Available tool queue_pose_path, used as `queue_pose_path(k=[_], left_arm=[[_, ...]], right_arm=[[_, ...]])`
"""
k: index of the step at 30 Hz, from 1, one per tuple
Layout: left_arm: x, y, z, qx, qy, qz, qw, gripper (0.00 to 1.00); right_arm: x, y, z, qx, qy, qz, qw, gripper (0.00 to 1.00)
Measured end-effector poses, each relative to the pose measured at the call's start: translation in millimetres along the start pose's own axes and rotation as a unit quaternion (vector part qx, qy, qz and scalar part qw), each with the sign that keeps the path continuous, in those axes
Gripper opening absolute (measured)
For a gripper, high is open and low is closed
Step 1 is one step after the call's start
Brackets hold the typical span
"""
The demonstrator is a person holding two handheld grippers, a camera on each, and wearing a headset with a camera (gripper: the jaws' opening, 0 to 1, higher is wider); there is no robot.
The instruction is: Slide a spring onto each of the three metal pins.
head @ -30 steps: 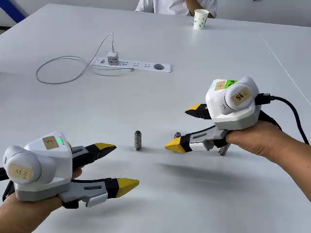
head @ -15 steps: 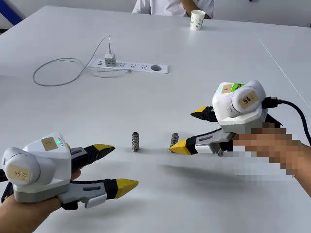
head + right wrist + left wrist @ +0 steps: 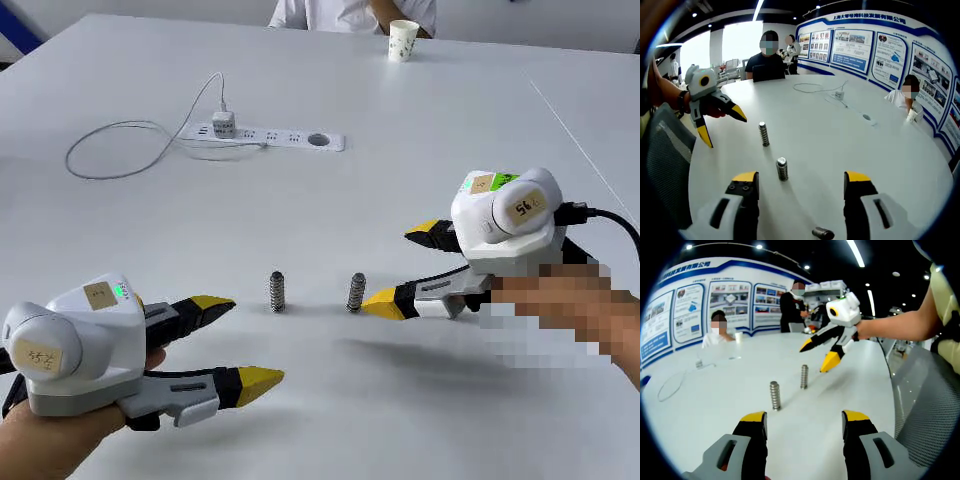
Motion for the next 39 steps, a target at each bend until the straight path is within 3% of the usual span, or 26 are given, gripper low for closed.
queue_pose_path(k=[30,39], left_arm=[[0.4,2.0,-2.0,0.005,0.0,0.005,1.0,0.62],[1.7,2.0,-2.4,0.005,0.0,0.005,1.0,0.62]], right_arm=[[-20.1,-13.0,18.0,-0.024,-0.005,-0.032,0.9992,0.7],[-26.4,-10.1,26.5,-0.032,-0.005,-0.039,0.9987,0.71]])
Point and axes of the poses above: the centre of the closed fingertips' face, and the gripper's own axes: z roughly backward along the fingers, y roughly to its left, x roughly out of its top, the point moved 10 cm from there along z, roughly backward along the fingers, and after that the axes turned 4 degrees about y, right-handed, at the moved point
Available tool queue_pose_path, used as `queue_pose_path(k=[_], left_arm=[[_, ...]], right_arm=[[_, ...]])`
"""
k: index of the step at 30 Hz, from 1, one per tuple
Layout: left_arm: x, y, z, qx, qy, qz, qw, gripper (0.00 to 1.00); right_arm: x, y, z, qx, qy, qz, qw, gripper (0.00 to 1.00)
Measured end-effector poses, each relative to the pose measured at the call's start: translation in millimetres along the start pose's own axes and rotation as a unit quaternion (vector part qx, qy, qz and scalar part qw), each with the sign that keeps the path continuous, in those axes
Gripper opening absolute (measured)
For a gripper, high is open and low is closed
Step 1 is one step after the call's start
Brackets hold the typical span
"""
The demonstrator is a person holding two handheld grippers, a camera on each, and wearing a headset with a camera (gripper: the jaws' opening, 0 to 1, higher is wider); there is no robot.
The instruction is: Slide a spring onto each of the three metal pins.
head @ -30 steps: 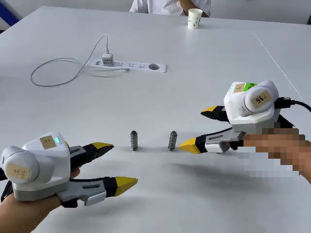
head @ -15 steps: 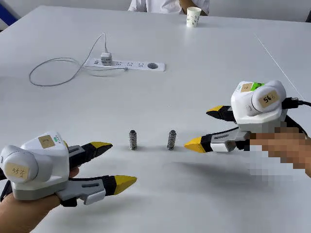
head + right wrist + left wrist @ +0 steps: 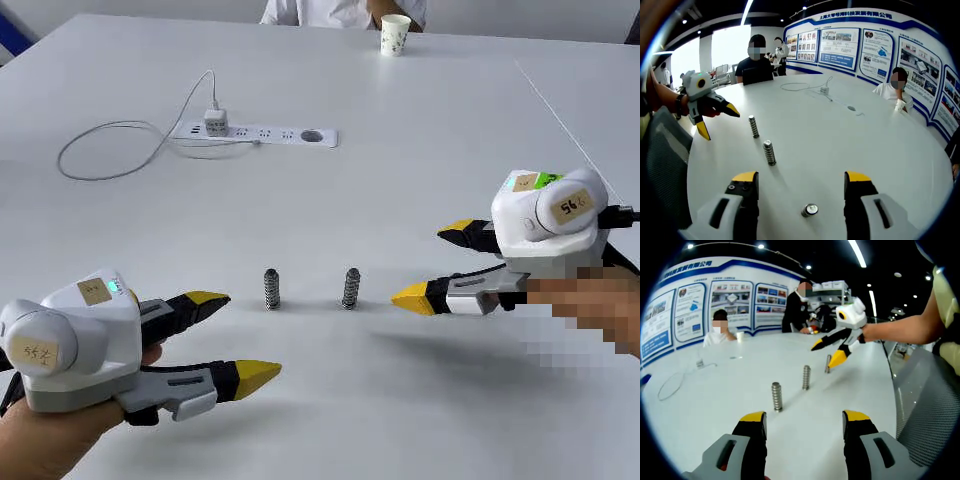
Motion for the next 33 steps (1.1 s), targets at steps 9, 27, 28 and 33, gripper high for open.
queue_pose_path(k=[9,27,28,33], left_arm=[[0.1,-0.5,0.8,0.001,0.001,0.001,1.0,0.63],[1.4,-2.0,1.8,0.001,-0.001,0.002,1.0,0.64],[1.3,-2.1,1.9,0.001,-0.001,0.002,1.0,0.64],[0.6,-2.3,2.1,0.002,-0.002,0.004,1.0,0.64]], right_arm=[[-8.1,0.6,9.0,-0.007,0.001,-0.007,1.0,0.71],[-28.5,2.5,23.6,-0.015,0.004,-0.019,0.9997,0.71],[-29.9,3.1,24.3,-0.015,0.004,-0.018,0.9997,0.71],[-34.4,5.0,27.8,-0.015,0.004,-0.019,0.9997,0.71]])
Point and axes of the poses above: the centre of the closed fingertips' face, and the gripper's own axes: z roughly backward along the fingers, y roughly to its left, x roughly out of its top, the point moved 10 cm from there along z, roughly backward along the fingers, and after that the axes turned 4 degrees about y, right-handed, at the moved point
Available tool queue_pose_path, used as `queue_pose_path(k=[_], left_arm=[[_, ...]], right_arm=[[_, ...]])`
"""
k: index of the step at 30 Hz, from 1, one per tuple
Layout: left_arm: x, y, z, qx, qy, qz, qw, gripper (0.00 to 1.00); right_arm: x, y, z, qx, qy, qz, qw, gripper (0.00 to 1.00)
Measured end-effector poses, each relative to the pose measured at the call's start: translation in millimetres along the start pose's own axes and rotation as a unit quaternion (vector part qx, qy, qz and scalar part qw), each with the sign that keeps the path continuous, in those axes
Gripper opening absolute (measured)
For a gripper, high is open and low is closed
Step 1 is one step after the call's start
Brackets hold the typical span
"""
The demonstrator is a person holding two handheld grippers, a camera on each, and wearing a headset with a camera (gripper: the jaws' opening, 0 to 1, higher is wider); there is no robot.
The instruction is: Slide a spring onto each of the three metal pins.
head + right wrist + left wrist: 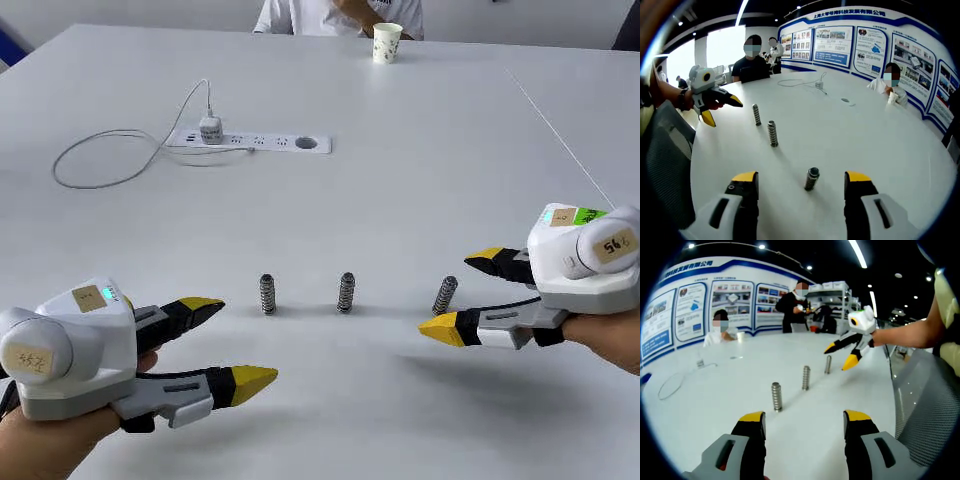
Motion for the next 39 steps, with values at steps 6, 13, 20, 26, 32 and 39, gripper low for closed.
queue_pose_path(k=[6,13,20,26,32,39], left_arm=[[-1.1,0.8,0.8,0.002,0.001,0.002,1.0,0.64],[-2.1,0.9,1.0,0.004,0.0,0.004,1.0,0.65],[-2.1,1.3,1.8,0.007,0.0,0.005,1.0,0.66],[-2.6,2.3,1.7,0.009,-0.001,0.006,0.9999,0.66],[-3.5,2.9,1.8,0.01,-0.001,0.008,0.9999,0.67],[-4.9,5.0,3.8,0.012,-0.003,0.01,0.9999,0.68]], right_arm=[[-4.2,1.8,4.3,-0.001,-0.002,-0.002,1.0,0.71],[-8.1,7.4,8.5,0.0,-0.004,0.0,1.0,0.71],[-9.4,13.9,12.4,0.003,-0.011,0.001,0.9999,0.71],[-10.7,19.6,16.0,0.004,-0.015,0.0,0.9999,0.71],[-12.4,24.5,19.5,0.004,-0.017,-0.003,0.9998,0.71],[-15.6,30.2,24.2,0.008,-0.024,-0.002,0.9997,0.72]])
Point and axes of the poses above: the centre of the closed fingertips' face, and the gripper's own axes: z roughly backward along the fingers, y roughly to its left, x roughly out of its top, the point moved 10 cm from there along z, roughly backward along the fingers, and after that the axes turned 4 degrees about y, right-handed, at the moved point
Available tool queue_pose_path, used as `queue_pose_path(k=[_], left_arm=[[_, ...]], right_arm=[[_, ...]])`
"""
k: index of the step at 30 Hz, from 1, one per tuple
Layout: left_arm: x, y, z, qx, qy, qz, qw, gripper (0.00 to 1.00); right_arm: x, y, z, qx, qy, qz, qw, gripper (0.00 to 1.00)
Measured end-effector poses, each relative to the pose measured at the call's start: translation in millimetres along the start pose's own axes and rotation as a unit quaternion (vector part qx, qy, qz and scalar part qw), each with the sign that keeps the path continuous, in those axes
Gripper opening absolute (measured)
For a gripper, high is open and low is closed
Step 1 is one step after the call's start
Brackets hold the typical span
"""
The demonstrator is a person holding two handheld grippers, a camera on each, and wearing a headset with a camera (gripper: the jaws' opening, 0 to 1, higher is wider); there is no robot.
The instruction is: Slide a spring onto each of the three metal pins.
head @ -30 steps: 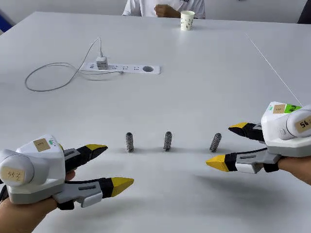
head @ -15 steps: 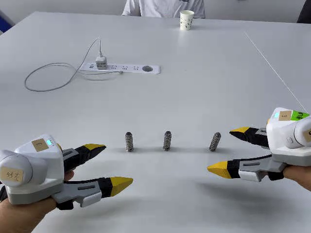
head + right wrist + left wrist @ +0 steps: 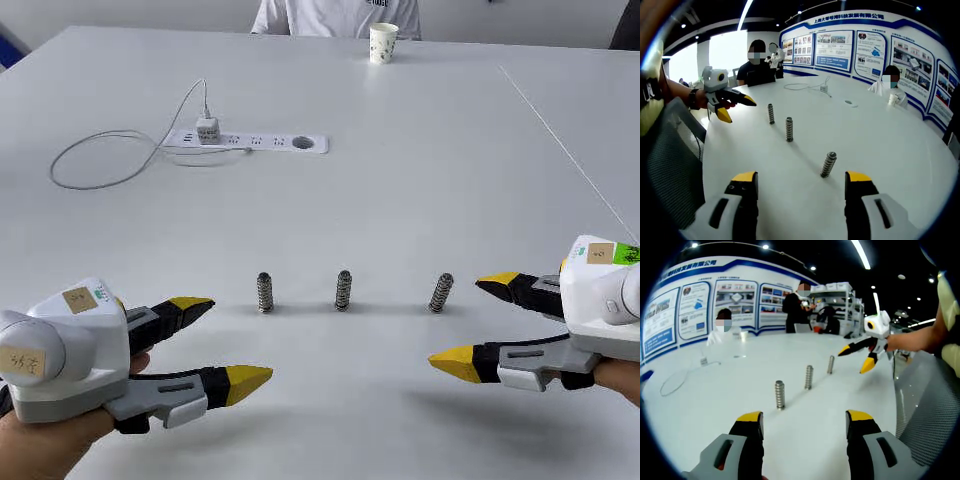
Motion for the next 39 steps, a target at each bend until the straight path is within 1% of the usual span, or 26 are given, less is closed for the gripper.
queue_pose_path(k=[3,9,21,39], left_arm=[[-0.3,-0.2,0.7,0.001,0.0,0.0,1.0,0.68],[-1.3,-0.4,2.4,0.002,-0.001,0.002,1.0,0.69],[-2.0,-5.9,3.8,0.004,0.0,0.005,1.0,0.69],[-2.4,-7.3,4.5,0.004,0.0,0.008,1.0,0.7]], right_arm=[[-2.1,0.6,1.6,-0.001,0.0,0.003,1.0,0.72],[-3.4,1.9,5.2,-0.001,-0.011,0.009,0.9999,0.73],[-5.5,0.7,9.2,-0.012,-0.028,-0.002,0.9995,0.75],[-5.0,1.9,12.1,-0.02,-0.033,-0.008,0.9992,0.76]])
Point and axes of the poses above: the centre of the closed fingertips' face, and the gripper's own axes: z roughly backward along the fingers, y roughly to its left, x roughly out of its top, the point moved 10 cm from there along z, roughly backward along the fingers, and after that the axes turned 4 degrees about y, right-handed, at the moved point
